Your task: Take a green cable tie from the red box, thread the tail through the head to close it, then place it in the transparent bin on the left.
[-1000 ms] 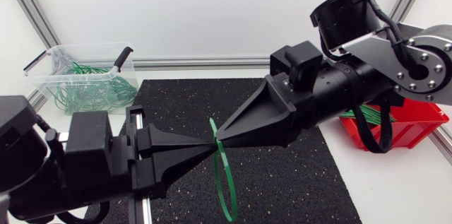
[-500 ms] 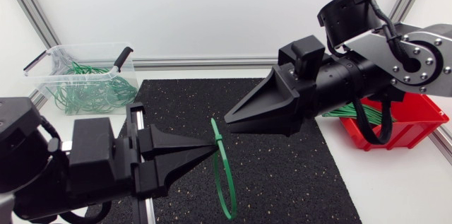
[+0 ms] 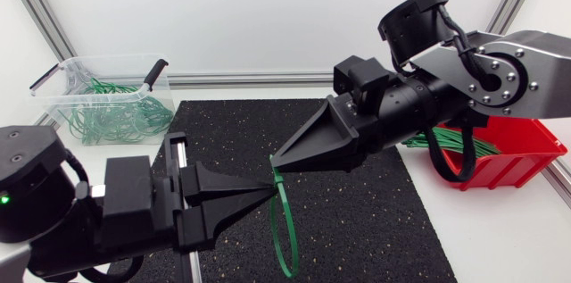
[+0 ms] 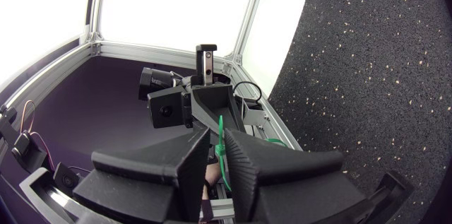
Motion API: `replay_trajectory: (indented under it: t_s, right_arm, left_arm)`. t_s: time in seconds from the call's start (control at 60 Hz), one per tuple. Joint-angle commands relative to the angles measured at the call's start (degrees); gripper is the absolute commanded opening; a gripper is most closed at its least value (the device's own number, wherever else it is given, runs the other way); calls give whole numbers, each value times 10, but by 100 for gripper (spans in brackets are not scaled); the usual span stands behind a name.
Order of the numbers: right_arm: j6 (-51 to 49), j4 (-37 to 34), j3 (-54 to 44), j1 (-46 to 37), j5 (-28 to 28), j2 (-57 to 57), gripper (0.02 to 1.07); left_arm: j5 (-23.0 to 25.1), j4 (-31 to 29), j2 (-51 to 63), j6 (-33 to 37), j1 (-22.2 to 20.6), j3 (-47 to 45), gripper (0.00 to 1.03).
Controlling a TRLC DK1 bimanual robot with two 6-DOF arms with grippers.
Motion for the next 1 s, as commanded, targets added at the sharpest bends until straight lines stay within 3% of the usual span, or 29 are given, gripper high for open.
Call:
replay_trajectory:
  t_s: [0.0, 0.083, 0.467, 0.767, 0.983]
  right_arm:
    - [-9, -4, 14, 7, -3, 10, 18]
    - [-9, -5, 13, 8, -2, 10, 12]
    - [-12, -8, 7, 4, 5, 10, 8]
    - [-3, -1, 24, -15, 26, 54, 8]
    - [-5, -5, 0, -14, 26, 11, 8]
  left_arm:
    - [4, 3, 8, 18, 2, -8, 4]
    - [4, 2, 10, 17, 2, -5, 4]
    - [5, 3, 18, 17, -1, -3, 4]
    - [-27, -10, 5, 10, -79, -5, 4]
    - [-32, -11, 11, 5, -53, 1, 4]
